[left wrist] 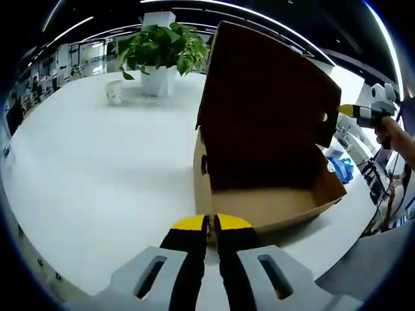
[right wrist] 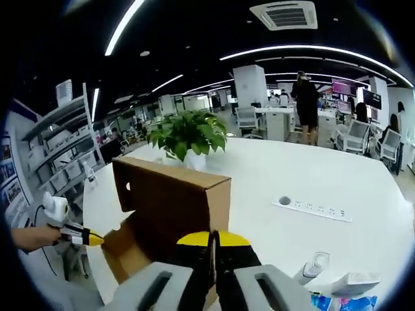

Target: Operate the shoe box by opening the lid, removing the specified soft item, and placing it in the target area until the item is outside and the box remains undamaged.

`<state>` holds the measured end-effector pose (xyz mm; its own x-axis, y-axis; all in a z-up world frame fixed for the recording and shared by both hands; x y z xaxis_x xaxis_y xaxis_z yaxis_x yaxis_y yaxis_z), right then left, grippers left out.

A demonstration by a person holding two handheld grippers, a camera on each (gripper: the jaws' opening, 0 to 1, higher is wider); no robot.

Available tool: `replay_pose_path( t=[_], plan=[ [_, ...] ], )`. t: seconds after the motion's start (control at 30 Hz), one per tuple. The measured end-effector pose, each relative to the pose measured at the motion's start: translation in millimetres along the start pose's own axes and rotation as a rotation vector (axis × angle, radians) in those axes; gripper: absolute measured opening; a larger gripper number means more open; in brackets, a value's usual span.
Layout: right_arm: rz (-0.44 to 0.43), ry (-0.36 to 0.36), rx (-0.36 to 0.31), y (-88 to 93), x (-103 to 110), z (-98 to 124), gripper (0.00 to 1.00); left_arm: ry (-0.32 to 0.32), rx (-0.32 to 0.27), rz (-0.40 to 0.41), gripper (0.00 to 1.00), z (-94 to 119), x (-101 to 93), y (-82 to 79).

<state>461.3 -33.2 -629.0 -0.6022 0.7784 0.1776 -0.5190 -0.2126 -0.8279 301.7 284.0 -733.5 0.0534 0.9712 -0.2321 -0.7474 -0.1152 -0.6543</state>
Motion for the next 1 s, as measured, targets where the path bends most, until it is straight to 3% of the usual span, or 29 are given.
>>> replay_pose_path(
  t=[1.0],
  plan=[
    [-0.068, -0.026, -0.002, 41.3, 22, 27, 0.0, 0.045, 0.006, -0.052, 0.05, 0, 0.5, 1.6]
  ],
)
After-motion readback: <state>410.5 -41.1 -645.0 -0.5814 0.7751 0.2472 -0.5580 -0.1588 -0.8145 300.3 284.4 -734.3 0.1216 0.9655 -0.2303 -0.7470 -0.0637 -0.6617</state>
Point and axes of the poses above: the point that each gripper's makers call its tool centre point, and the gripper's own axes: z roughly backward along the fingers, x roughly to its left, y roughly out of its underside, the point moved 5 cm from there along z, roughly backward along the fingers, and after that the axes turned 5 degrees about x, right-handed, at the moved point
